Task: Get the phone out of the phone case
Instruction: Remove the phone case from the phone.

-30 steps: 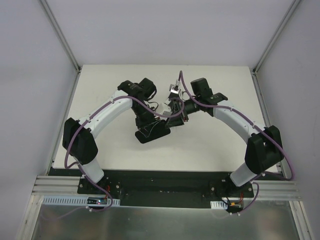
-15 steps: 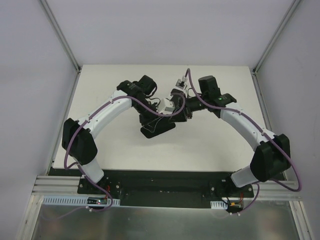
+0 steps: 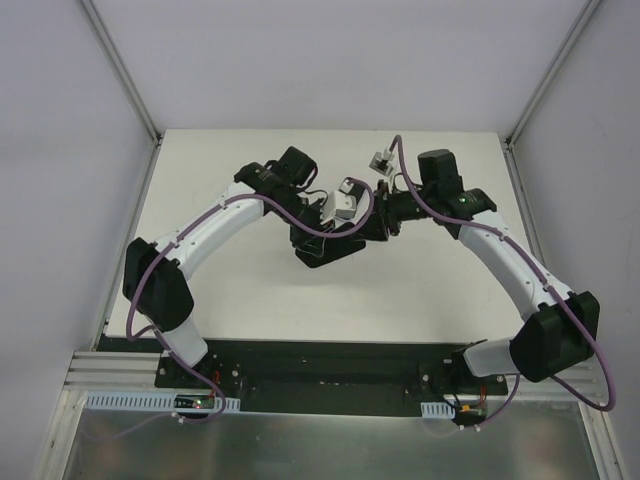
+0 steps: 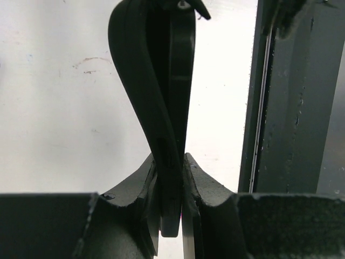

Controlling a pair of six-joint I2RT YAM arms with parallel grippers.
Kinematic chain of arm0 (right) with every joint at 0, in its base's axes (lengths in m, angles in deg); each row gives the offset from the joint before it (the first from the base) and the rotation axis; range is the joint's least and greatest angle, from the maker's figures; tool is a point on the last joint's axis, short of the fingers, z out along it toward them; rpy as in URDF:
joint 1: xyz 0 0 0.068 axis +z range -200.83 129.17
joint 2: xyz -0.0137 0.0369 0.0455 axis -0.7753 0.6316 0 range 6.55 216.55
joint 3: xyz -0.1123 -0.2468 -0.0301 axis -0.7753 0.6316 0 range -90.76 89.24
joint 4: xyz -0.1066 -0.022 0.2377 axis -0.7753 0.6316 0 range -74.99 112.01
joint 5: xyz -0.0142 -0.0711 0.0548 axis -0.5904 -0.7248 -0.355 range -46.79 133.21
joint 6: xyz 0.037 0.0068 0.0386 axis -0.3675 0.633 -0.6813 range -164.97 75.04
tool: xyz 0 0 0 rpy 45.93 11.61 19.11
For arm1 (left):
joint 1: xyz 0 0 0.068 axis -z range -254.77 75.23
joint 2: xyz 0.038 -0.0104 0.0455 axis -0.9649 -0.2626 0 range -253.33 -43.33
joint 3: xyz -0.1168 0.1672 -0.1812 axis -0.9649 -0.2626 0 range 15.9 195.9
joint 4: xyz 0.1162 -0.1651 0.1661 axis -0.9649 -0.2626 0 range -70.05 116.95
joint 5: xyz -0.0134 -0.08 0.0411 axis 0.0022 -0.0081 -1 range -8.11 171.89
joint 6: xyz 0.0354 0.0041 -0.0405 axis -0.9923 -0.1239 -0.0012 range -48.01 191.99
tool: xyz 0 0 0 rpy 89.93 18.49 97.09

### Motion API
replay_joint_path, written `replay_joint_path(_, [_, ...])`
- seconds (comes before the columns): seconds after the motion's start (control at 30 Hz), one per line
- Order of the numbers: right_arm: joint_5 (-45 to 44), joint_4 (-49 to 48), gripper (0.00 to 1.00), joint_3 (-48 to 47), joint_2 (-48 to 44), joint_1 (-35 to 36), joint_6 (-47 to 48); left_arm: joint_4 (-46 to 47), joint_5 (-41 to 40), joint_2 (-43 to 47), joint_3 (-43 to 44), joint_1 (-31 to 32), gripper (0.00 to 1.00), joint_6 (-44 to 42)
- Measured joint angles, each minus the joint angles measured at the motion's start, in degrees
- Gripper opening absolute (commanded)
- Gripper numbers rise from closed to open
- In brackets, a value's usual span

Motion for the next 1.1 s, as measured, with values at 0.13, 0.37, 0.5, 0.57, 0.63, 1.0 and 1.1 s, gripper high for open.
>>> replay_joint_path(0.13, [-1.3,-0.3,0.41,0.0,0.0,-0.9,-3.2,1.4,0.2,0.8,-0.8,-0.1,0.0,0.0])
replay_joint_path(0.37, [-4.1,-1.3,0.41,-0.2,0.6,-3.3,-10.6,2.6,-1.0,1.9,-1.5,-0.1,0.0,-1.1])
replay_joint_path(0.5, [-5.2,-2.1,0.41,-0.6,3.8,-5.1,-14.2,2.3,-2.7,2.3,-1.5,1.9,0.0,-2.5])
replay_joint_path(0.57, [-5.6,-2.4,0.4,-0.7,5.2,-5.3,-15.3,2.2,-3.2,2.3,-1.5,2.9,0.0,-3.1])
replay_joint_path(0.63, [-5.7,-2.3,0.41,-0.7,6.2,-5.4,-15.9,2.1,-3.5,2.3,-1.5,3.6,0.0,-3.3])
replay_joint_path(1.0, [-3.0,-5.1,0.44,0.2,3.0,-6.7,-16.5,2.0,-4.3,2.3,-1.5,4.0,0.0,-4.3])
replay_joint_path(1.1, [-0.4,-6.6,0.48,1.8,1.1,-7.7,-17.0,2.0,-4.3,2.3,-1.5,4.0,0.0,-4.3])
